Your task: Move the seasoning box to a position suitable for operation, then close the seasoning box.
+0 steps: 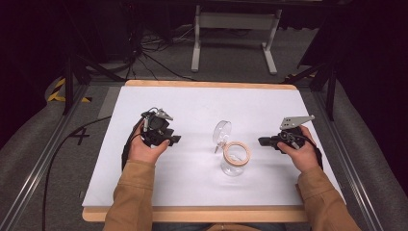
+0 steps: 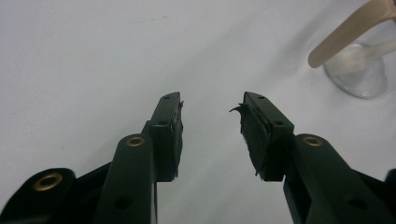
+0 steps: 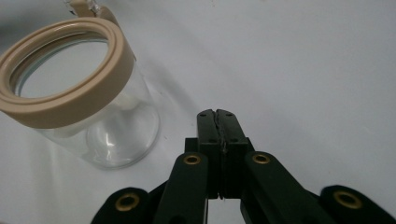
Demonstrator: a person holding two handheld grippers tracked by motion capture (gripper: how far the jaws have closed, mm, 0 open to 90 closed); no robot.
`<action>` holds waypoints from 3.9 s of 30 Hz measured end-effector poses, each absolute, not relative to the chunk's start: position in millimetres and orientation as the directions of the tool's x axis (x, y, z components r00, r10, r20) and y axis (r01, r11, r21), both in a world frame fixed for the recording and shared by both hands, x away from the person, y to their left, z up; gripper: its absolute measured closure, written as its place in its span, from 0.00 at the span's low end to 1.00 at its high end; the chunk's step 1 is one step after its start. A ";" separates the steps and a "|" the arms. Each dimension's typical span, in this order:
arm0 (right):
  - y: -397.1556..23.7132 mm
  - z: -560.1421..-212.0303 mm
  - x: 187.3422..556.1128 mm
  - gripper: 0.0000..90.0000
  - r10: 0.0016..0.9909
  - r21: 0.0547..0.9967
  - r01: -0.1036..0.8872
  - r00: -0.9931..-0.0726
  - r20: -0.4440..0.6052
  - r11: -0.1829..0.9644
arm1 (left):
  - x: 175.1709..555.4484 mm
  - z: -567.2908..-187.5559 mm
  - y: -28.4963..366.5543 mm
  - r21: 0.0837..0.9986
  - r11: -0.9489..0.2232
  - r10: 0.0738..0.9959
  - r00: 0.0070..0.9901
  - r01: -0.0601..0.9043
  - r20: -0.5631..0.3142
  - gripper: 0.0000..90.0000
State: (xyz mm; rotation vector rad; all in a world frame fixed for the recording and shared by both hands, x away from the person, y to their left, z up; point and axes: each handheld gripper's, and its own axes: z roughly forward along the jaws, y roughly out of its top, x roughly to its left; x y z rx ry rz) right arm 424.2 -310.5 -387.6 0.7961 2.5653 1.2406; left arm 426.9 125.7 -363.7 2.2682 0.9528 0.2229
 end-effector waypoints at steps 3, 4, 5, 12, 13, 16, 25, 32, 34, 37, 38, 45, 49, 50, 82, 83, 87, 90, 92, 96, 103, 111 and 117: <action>-308.2 -387.6 423.9 1.00 0.524 0.773 0.381 -0.848 0.074 0.507 | 422.5 -357.0 122.5 0.630 -0.528 0.685 0.724 0.570 -0.081 0.64; -307.3 -387.7 423.7 1.00 0.517 0.776 0.379 -0.852 0.080 0.504 | 420.1 -352.9 121.3 0.632 -0.529 0.679 0.729 0.566 -0.084 0.64; -306.0 -388.0 423.3 1.00 0.512 0.777 0.379 -0.855 0.086 0.503 | 417.5 -348.5 119.5 0.641 -0.530 0.667 0.740 0.555 -0.089 0.64; -298.0 -389.9 422.1 1.00 0.484 0.772 0.374 -0.869 0.099 0.513 | 408.7 -336.5 115.1 0.648 -0.538 0.635 0.764 0.539 -0.108 0.64; -296.6 -390.7 422.1 1.00 0.485 0.771 0.376 -0.869 0.101 0.514 | 408.2 -335.6 115.1 0.644 -0.540 0.636 0.764 0.542 -0.110 0.64; -292.2 -393.8 422.5 1.00 0.477 0.771 0.376 -0.872 0.108 0.513 | 406.5 -333.7 114.6 0.638 -0.543 0.633 0.765 0.547 -0.117 0.64; -280.4 -405.4 424.5 1.00 0.444 0.767 0.380 -0.885 0.139 0.517 | 400.7 -326.4 112.1 0.637 -0.552 0.622 0.774 0.538 -0.114 0.64; -272.3 -406.8 422.4 1.00 0.417 0.758 0.363 -0.899 0.132 0.543 | 399.6 -324.9 111.8 0.642 -0.558 0.611 0.784 0.526 -0.110 0.64; -271.8 -407.4 422.3 1.00 0.420 0.754 0.364 -0.898 0.130 0.547 | 399.4 -325.2 111.7 0.643 -0.553 0.615 0.780 0.529 -0.114 0.64; -272.4 -408.0 422.4 1.00 0.418 0.752 0.370 -0.898 0.137 0.546 | 399.7 -325.2 111.5 0.641 -0.555 0.615 0.780 0.530 -0.113 0.64; -272.3 -408.1 422.4 1.00 0.418 0.750 0.370 -0.898 0.138 0.548 | 399.8 -325.2 111.5 0.639 -0.558 0.615 0.781 0.530 -0.111 0.63; -272.8 -410.1 421.6 1.00 0.409 0.741 0.381 -0.899 0.157 0.553 | 400.7 -325.3 111.1 0.641 -0.558 0.616 0.781 0.526 -0.104 0.62; -272.2 -410.4 418.6 1.00 0.404 0.734 0.377 -0.902 0.153 0.565 | 402.3 -325.0 110.1 0.634 -0.554 0.616 0.778 0.539 -0.122 0.60; -271.9 -410.5 417.4 1.00 0.402 0.733 0.376 -0.903 0.152 0.567 | 403.2 -325.3 109.5 0.637 -0.555 0.612 0.781 0.535 -0.123 0.60; -246.2 -411.1 379.0 1.00 0.288 0.662 0.308 -0.947 0.143 0.684 | 415.5 -322.8 89.0 0.637 -0.589 0.562 0.819 0.496 -0.119 0.64; -245.0 -411.3 378.5 1.00 0.283 0.659 0.303 -0.949 0.142 0.688 | 415.6 -322.9 89.0 0.637 -0.589 0.562 0.819 0.498 -0.120 0.64; -241.1 -411.2 376.4 1.00 0.268 0.655 0.293 -0.953 0.141 0.697 | 415.8 -323.8 88.3 0.638 -0.588 0.563 0.818 0.498 -0.119 0.64; -241.0 -411.9 376.6 1.00 0.268 0.654 0.297 -0.952 0.148 0.695 | 416.2 -324.4 87.8 0.635 -0.592 0.561 0.820 0.496 -0.118 0.64; -241.6 -411.4 377.1 1.00 0.268 0.656 0.297 -0.952 0.148 0.694 | 415.9 -325.0 87.0 0.635 -0.595 0.563 0.820 0.493 -0.109 0.66; -246.4 -404.5 376.8 1.00 0.285 0.655 0.305 -0.948 0.140 0.691 | 413.3 -326.6 86.7 0.657 -0.574 0.555 0.822 0.488 -0.126 0.87; -258.3 -387.2 372.6 1.00 0.319 0.679 0.317 -0.939 0.128 0.662 | 412.2 -329.4 80.4 0.693 -0.530 0.532 0.828 0.488 -0.176 1.00; -259.5 -366.3 362.4 1.00 0.339 0.736 0.305 -0.934 0.109 0.604 | 420.5 -337.4 72.7 0.733 -0.493 0.514 0.837 0.469 -0.189 1.00; -253.0 -359.9 354.7 1.00 0.344 0.772 0.303 -0.932 0.116 0.559 | 423.1 -343.5 62.0 0.773 -0.443 0.509 0.837 0.454 -0.200 1.00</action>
